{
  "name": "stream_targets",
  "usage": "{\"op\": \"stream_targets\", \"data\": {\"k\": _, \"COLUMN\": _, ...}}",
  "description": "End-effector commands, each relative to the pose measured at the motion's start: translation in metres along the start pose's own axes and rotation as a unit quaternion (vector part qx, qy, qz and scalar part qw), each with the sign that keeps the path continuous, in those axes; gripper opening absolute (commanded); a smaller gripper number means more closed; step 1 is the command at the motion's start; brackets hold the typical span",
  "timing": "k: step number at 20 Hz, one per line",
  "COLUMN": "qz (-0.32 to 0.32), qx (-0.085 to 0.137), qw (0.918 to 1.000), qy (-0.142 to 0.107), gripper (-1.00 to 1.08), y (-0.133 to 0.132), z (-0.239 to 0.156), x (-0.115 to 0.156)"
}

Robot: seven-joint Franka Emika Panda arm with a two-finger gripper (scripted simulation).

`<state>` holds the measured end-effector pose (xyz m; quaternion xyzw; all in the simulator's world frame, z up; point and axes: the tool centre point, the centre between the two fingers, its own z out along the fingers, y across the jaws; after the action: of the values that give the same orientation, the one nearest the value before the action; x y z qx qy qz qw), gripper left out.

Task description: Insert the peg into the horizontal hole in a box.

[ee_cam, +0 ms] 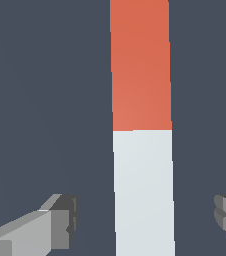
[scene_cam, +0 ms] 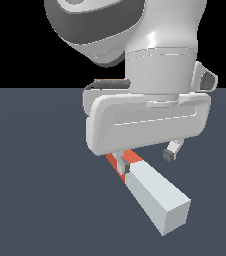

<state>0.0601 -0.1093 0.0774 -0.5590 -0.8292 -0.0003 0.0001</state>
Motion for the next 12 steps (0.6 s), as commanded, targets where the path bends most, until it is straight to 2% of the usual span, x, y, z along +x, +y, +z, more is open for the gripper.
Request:
{"op": "stream_targets", "data": {"k": 1, "qz": -0.008, "qx": 0.0, "qw": 1.0, "qy": 0.0, "gripper": 1.0, "y": 0.002, "z": 0.003, "x": -0.004}}
{"op": "stream_targets", "data": {"k": 12, "qz": -0.011, "qx": 0.0, "qw": 0.9999, "qy": 0.0, "gripper": 1.0, "y": 0.003, "z": 0.018, "x": -0.005}}
